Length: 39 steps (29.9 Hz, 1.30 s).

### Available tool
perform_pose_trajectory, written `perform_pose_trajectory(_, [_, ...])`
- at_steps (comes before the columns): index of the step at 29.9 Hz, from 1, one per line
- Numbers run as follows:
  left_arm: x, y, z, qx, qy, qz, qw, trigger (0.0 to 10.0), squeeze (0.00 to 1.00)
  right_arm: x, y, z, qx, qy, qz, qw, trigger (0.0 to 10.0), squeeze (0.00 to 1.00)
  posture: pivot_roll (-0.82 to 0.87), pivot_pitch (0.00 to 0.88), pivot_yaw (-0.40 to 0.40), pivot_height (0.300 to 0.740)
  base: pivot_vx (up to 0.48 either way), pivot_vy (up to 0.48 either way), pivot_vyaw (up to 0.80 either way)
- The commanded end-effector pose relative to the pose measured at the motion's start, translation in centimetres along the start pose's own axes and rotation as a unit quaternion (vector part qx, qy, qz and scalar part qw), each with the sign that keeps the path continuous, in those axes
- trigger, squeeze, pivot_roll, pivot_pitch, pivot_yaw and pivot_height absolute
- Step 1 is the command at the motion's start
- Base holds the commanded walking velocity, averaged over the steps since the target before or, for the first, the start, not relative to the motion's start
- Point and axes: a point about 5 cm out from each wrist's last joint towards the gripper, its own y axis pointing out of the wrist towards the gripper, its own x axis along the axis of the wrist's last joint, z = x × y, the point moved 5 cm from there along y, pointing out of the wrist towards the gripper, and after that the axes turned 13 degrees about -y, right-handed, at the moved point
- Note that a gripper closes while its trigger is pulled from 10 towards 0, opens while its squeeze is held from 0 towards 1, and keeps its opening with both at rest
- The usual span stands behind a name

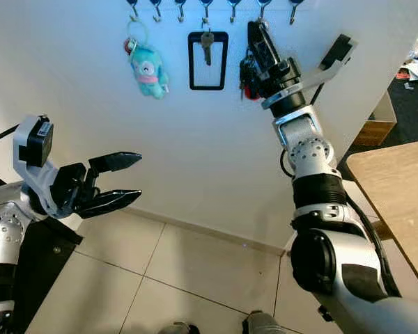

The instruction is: Hang keys on a hook

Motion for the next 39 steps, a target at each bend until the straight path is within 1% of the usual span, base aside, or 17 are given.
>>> perform_pose_trajectory(1, [0.0, 0.1, -0.3, -0.007, -0.001, -0.002, 1.0, 10.0, 0.0, -0.6, -0.3, -0.3, -0.014, 0.006, 0.008, 1.0, 10.0, 0.96, -0.07, 0.17, 0.096, 0.74, 0.0, 0.0, 0.0])
perform_pose_trajectory(7, [0.0, 0.1, -0.3, -0.01, 0.001, -0.002, 1.0, 10.0, 0.0, -1.4, -1.1, -0.6, -0.021, 0.009, 0.018, 1.0, 10.0, 0.95, -0.07, 0.166, 0.098, 0.74, 0.0, 0.0, 0.0])
perform_pose_trajectory(12, [0.0, 0.2, -0.4, -0.012, 0.001, -0.002, 1.0, 10.0, 0.0, -2.5, -2.4, -0.9, -0.029, 0.001, 0.038, 0.999, 10.0, 0.85, -0.07, 0.166, 0.098, 0.74, 0.0, 0.0, 0.0])
perform_pose_trajectory(13, [0.0, 0.2, -0.4, -0.013, 0.001, -0.002, 1.0, 10.0, 0.0, -2.9, -2.9, -1.0, -0.029, -0.004, 0.045, 0.999, 10.0, 0.06, -0.07, 0.166, 0.098, 0.74, 0.0, 0.0, 0.0])
perform_pose_trajectory(15, [0.0, 0.2, -0.4, -0.012, 0.001, -0.002, 1.0, 10.0, 0.0, -3.0, -3.1, -1.0, -0.027, -0.005, 0.049, 0.998, 10.0, 0.06, -0.08, 0.168, 0.103, 0.74, 0.0, 0.0, 0.0])
perform_pose_trajectory(16, [0.0, 0.2, -0.3, -0.013, 0.0, -0.002, 1.0, 10.0, 0.0, -3.2, -3.4, -0.8, -0.021, -0.01, 0.056, 0.998, 10.0, 0.0, -0.08, 0.168, 0.103, 0.74, 0.0, 0.0, 0.0])
perform_pose_trajectory(22, [0.0, 0.2, -0.3, -0.013, -0.001, -0.002, 1.0, 10.0, 0.0, -4.3, -4.7, -0.9, -0.016, -0.029, 0.09, 0.995, 10.0, 0.0, -0.08, 0.168, 0.103, 0.74, 0.0, 0.0, 0.0])
perform_pose_trajectory(24, [0.0, 0.2, -0.4, -0.014, -0.001, -0.002, 1.0, 10.0, 0.0, -5.3, -5.6, -0.9, -0.01, -0.043, 0.122, 0.992, 10.0, 0.0, -0.08, 0.168, 0.103, 0.74, 0.0, 0.0, 0.0])
perform_pose_trajectory(28, [-0.1, 0.2, -0.4, -0.016, -0.001, -0.002, 1.0, 10.0, 0.0, -9.3, -9.5, -0.7, 0.033, -0.094, 0.241, 0.965, 10.0, 0.0, -0.08, 0.168, 0.103, 0.74, 0.0, 0.0, 0.0])
perform_pose_trajectory(29, [-0.1, 0.2, -0.5, -0.016, -0.001, -0.002, 1.0, 10.0, 0.0, -9.8, -10.3, -0.7, 0.036, -0.094, 0.258, 0.961, 10.0, 0.0, -0.08, 0.167, 0.102, 0.74, 0.0, 0.0, 0.0])
perform_pose_trajectory(30, [-0.1, 0.2, -0.5, -0.016, -0.001, -0.002, 1.0, 10.0, 0.0, -9.8, -10.3, -0.7, 0.036, -0.094, 0.258, 0.961, 10.0, 0.0, -0.08, 0.167, 0.102, 0.74, 0.0, 0.0, 0.0])
perform_pose_trajectory(31, [0.0, 0.2, -0.5, -0.017, -0.001, -0.002, 1.0, 10.0, 0.0, -10.6, -11.5, -0.8, 0.038, -0.091, 0.282, 0.954, 10.0, 0.0, -0.08, 0.168, 0.104, 0.74, 0.0, 0.0, 0.0])
perform_pose_trajectory(32, [0.0, 0.2, -0.5, -0.017, -0.001, -0.002, 1.0, 10.0, 0.0, -10.6, -11.5, -0.8, 0.038, -0.091, 0.282, 0.954, 10.0, 0.0, -0.08, 0.168, 0.104, 0.74, 0.0, 0.0, 0.0])
perform_pose_trajectory(35, [0.0, 0.1, -0.5, -0.017, -0.001, -0.002, 1.0, 10.0, 0.0, -11.8, -13.1, -1.0, 0.038, -0.085, 0.313, 0.945, 10.0, 0.0, -0.08, 0.167, 0.105, 0.74, 0.0, 0.0, 0.0])
perform_pose_trajectory(37, [0.0, 0.1, -0.5, -0.018, -0.001, -0.001, 1.0, 10.0, 0.0, -13.0, -14.7, -1.4, 0.036, -0.095, 0.348, 0.932, 10.0, 0.0, -0.08, 0.164, 0.104, 0.74, 0.0, 0.0, 0.0])
perform_pose_trajectory(38, [0.0, 0.1, -0.5, -0.018, 0.0, -0.001, 1.0, 10.0, 0.0, -14.0, -16.4, -2.3, 0.019, -0.11, 0.385, 0.916, 10.0, 0.0, -0.08, 0.164, 0.104, 0.74, 0.0, 0.0, 0.0])
perform_pose_trajectory(39, [0.0, 0.1, -0.5, -0.018, 0.0, -0.001, 1.0, 10.0, 0.0, -14.0, -16.4, -2.3, 0.019, -0.11, 0.385, 0.916, 10.0, 0.0, -0.08, 0.164, 0.104, 0.74, 0.0, 0.0, 0.0])
